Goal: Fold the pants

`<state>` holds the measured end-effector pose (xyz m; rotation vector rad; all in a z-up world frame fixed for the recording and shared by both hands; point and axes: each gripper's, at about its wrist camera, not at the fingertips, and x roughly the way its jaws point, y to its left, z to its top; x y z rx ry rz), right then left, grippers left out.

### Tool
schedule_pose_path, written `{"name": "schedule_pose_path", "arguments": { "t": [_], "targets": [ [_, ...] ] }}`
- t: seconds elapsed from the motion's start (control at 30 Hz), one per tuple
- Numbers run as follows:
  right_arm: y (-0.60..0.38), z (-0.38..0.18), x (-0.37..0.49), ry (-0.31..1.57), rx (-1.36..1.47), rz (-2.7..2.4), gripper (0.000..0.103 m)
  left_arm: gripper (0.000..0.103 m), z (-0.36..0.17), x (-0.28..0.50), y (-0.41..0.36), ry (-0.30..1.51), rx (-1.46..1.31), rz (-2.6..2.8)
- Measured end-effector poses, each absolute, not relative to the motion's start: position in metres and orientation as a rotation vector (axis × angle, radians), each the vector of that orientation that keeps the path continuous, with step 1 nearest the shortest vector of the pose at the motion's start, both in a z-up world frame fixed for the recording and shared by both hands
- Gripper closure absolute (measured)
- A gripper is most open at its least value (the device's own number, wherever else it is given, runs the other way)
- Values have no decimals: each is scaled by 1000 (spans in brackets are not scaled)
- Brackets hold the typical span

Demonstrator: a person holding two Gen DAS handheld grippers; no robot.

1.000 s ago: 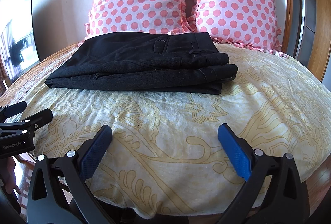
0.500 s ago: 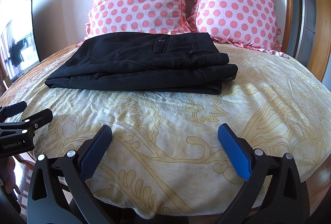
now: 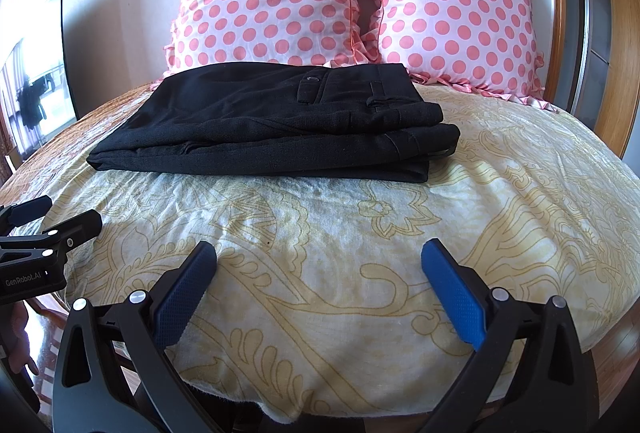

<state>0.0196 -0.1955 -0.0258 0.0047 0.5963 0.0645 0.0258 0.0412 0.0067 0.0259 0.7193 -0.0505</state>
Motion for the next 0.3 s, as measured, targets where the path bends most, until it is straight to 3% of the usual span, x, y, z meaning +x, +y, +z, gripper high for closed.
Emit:
{"name": "schedule_pose_path", "arguments": {
  "t": [0.3],
  "targets": [
    [-195,-26,19,595,5,64,1,2,6,23,44,718,28,-51]
  ]
}}
